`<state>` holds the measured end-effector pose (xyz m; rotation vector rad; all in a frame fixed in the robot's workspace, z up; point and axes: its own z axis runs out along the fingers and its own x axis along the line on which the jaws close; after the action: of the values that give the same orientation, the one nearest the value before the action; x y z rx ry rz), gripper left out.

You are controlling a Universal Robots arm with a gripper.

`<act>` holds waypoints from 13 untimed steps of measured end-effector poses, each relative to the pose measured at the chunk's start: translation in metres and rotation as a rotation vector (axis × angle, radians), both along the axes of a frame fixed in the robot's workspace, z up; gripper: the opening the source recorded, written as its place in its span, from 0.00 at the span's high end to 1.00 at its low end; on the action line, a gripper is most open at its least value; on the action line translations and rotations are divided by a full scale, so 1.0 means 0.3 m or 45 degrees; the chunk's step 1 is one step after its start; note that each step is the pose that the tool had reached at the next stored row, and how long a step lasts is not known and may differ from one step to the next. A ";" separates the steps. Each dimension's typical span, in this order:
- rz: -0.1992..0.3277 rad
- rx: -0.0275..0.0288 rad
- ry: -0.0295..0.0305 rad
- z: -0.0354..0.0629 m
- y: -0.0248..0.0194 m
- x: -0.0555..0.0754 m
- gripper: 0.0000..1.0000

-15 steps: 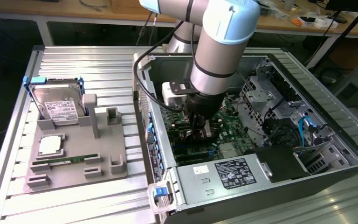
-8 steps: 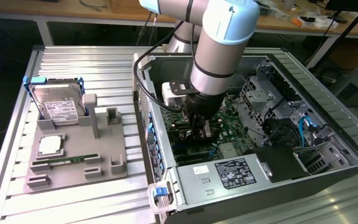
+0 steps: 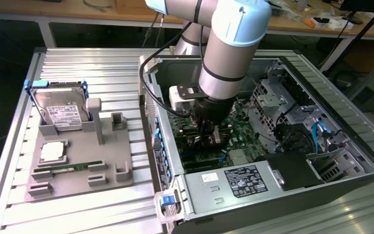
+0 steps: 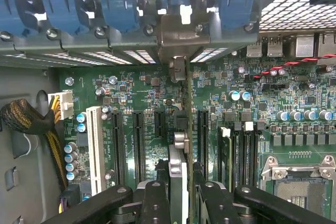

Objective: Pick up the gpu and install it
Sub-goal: 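Insert the gpu into the slot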

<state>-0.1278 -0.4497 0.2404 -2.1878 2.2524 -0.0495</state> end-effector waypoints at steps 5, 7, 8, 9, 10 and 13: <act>0.000 0.0018 -0.0013 -0.002 0.001 0.000 0.72; 0.000 0.0003 -0.0003 0.000 0.001 0.000 0.66; 0.000 0.0000 0.0000 0.000 0.000 0.000 0.66; 0.000 0.0002 -0.0001 0.000 0.001 0.000 0.66; 0.000 0.0000 0.0000 0.000 0.001 0.000 0.66; 0.000 0.0001 -0.0001 0.011 0.001 0.000 0.66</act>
<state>-0.1278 -0.4492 0.2437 -2.1877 2.2522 -0.0495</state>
